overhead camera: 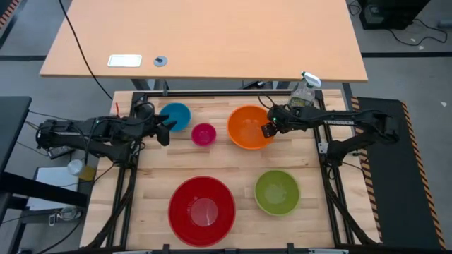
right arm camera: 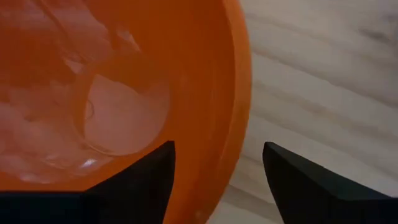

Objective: Nest bowls inside each other
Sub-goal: Stack the orange bowl on top of the red bowl

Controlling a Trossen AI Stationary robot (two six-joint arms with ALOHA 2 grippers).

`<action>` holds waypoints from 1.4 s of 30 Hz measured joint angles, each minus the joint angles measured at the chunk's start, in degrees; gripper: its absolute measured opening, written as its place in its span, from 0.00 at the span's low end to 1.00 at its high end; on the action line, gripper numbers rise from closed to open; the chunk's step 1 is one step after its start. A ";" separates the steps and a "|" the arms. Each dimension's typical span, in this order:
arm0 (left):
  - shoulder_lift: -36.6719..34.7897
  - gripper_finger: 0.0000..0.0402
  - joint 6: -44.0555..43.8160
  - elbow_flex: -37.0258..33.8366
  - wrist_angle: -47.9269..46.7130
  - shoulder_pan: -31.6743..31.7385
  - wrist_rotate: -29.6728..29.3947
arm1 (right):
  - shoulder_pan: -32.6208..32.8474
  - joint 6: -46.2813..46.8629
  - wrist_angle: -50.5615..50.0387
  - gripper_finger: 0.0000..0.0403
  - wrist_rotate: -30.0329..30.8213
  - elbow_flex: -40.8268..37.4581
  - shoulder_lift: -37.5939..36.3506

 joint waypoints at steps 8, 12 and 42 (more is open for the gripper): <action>0.07 0.57 -1.96 0.00 1.31 0.00 0.02 | -0.83 0.41 5.00 0.49 -4.54 -1.36 5.49; 0.07 0.57 -1.94 0.00 1.66 0.00 0.02 | -0.83 0.58 6.15 0.37 -5.30 -1.36 7.55; 13.12 0.57 -1.59 0.17 2.36 -0.05 29.65 | 1.80 -2.01 10.86 0.08 -19.40 7.46 4.12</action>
